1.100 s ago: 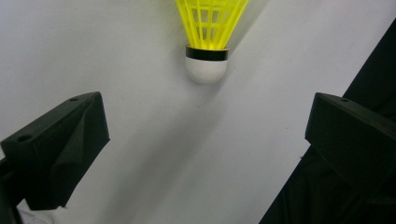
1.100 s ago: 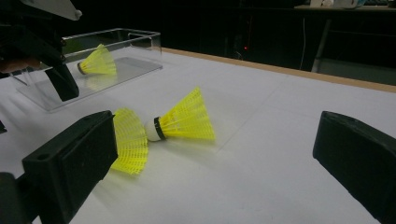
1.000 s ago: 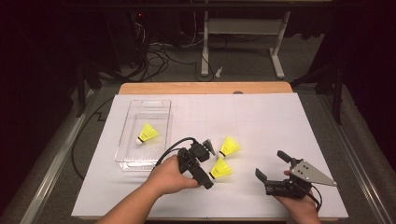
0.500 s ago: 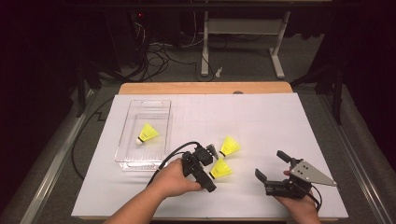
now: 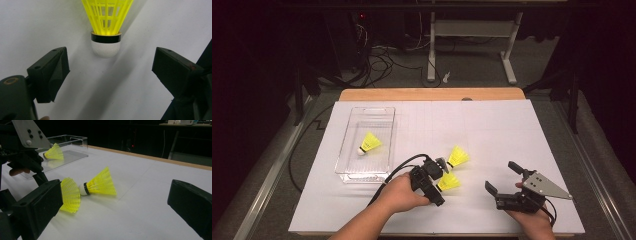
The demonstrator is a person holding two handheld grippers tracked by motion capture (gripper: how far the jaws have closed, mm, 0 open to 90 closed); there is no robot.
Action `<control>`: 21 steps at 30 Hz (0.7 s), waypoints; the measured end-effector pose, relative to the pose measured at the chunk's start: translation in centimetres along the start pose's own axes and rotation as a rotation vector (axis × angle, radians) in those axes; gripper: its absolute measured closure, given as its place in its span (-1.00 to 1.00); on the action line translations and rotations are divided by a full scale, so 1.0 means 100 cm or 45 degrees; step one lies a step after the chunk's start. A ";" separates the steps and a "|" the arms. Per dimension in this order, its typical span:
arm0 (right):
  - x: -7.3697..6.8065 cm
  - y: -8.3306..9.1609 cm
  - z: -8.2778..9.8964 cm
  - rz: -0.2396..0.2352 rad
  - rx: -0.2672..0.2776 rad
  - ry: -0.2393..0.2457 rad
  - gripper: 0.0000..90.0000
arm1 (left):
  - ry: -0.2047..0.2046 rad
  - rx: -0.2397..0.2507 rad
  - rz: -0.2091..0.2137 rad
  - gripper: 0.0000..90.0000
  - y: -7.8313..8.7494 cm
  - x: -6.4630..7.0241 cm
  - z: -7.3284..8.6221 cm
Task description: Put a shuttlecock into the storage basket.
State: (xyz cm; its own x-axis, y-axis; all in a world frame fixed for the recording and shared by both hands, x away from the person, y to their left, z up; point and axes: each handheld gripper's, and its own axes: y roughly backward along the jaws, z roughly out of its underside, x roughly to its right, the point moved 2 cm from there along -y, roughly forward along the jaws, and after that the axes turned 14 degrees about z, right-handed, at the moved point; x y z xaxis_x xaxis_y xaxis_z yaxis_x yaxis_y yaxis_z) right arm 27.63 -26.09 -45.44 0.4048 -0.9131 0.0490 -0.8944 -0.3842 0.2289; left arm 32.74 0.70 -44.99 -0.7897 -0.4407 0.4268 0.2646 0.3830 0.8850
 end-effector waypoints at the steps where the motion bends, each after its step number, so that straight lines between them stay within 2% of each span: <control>1: 0.000 0.000 0.000 0.000 0.000 0.000 -0.99 | -0.001 -0.003 -0.007 -0.66 -0.001 0.000 0.000; 6: 0.000 0.000 0.000 0.001 0.001 -0.001 -0.99 | 0.008 0.020 -0.003 -0.57 -0.001 -0.001 -0.002; 11: 0.000 0.000 0.000 -0.001 0.000 0.000 -0.99 | 0.010 0.043 0.005 -0.32 -0.001 -0.003 -0.003; 14: 0.000 0.000 0.000 -0.001 -0.001 0.000 -0.99 | -0.005 0.036 0.005 -0.17 -0.002 -0.003 -0.004; 19: 0.000 0.000 0.000 -0.001 -0.002 -0.002 -0.99 | 0.003 0.022 0.000 -0.05 -0.005 -0.004 -0.006; 21: 0.000 0.000 0.000 -0.001 -0.001 -0.003 -0.99 | 0.002 0.034 0.008 -0.02 -0.005 -0.005 -0.007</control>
State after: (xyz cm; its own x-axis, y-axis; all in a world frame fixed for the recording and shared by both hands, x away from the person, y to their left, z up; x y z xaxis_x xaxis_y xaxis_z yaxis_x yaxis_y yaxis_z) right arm 27.63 -26.08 -45.45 0.4051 -0.9131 0.0466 -0.8940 -0.3849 0.2294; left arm 33.34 0.16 -45.51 -0.7870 -0.4396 0.4329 0.2548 0.4074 0.8770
